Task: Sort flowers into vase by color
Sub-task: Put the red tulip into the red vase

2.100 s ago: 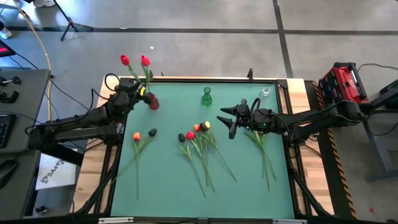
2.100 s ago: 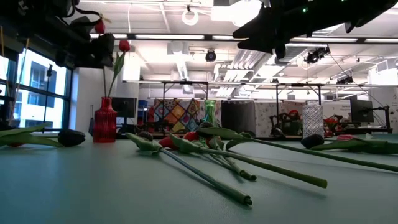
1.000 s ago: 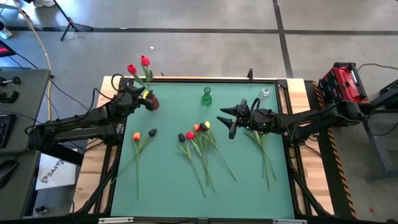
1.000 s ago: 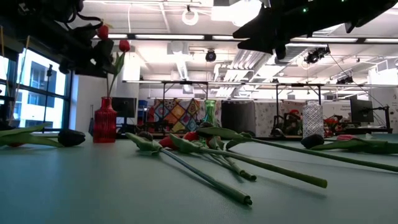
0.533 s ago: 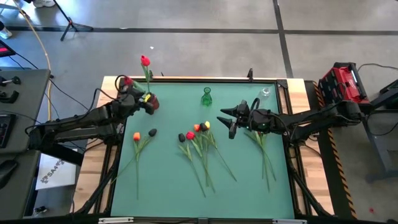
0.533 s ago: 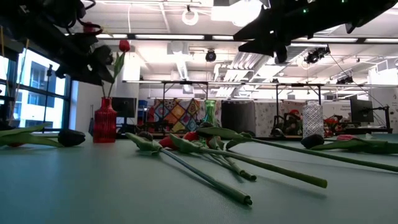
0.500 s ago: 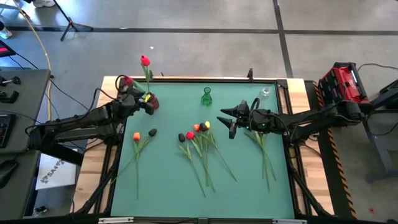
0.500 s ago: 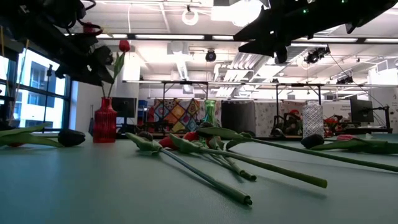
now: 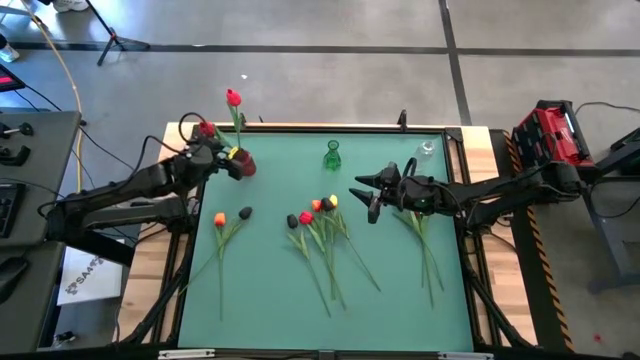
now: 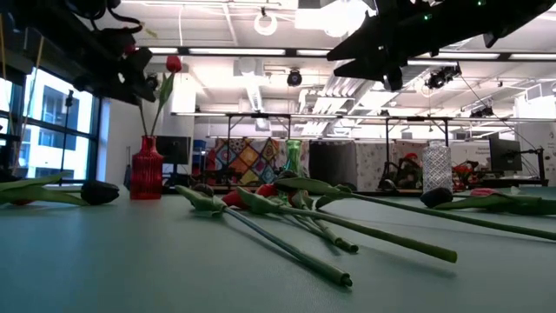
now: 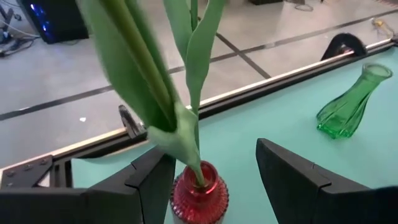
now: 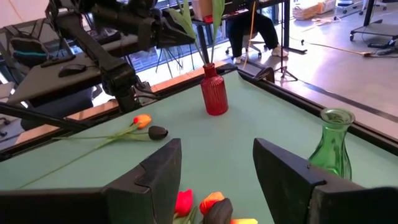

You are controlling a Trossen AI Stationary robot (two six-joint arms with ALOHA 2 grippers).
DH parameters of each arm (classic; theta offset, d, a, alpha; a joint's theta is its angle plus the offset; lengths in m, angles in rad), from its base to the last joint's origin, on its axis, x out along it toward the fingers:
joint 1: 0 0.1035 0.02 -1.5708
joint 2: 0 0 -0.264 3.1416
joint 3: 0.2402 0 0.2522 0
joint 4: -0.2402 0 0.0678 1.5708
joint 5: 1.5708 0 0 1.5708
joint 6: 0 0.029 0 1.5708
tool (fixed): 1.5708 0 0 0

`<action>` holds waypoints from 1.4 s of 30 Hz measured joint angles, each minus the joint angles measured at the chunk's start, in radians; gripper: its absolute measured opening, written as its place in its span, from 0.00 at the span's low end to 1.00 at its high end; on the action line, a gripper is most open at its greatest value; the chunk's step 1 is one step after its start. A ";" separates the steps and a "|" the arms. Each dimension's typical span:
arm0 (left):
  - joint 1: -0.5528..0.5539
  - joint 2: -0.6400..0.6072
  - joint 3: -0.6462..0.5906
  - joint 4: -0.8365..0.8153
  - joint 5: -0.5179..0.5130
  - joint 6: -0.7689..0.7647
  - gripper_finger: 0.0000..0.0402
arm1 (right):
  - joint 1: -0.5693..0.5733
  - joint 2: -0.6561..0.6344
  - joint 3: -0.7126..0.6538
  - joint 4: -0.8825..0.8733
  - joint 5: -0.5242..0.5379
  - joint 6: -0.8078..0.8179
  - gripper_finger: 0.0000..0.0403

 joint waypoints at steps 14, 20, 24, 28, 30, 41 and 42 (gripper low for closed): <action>-0.002 -0.001 0.047 -0.250 0.066 -0.130 0.53 | -0.004 -0.022 0.000 -0.055 0.009 -0.010 0.47; -0.003 -0.001 0.047 -0.268 0.089 -0.148 0.53 | -0.013 -0.057 0.000 -0.100 0.040 0.000 0.47; -0.003 -0.001 0.047 -0.243 0.045 -0.115 0.53 | -0.013 -0.061 0.000 -0.106 0.039 -0.002 0.47; -0.002 -0.001 0.047 -0.172 0.036 -0.063 0.53 | -0.013 -0.061 0.000 -0.116 0.039 0.007 0.47; -0.002 0.001 0.047 -0.133 0.056 -0.037 0.53 | -0.013 -0.061 0.000 -0.124 0.039 0.018 0.47; 0.058 0.050 0.065 -0.177 0.217 -0.035 0.53 | -0.013 -0.061 0.000 -0.126 0.038 0.023 0.47; 0.061 0.054 0.079 -0.191 0.217 -0.034 0.53 | -0.013 -0.061 0.000 -0.126 0.037 0.023 0.47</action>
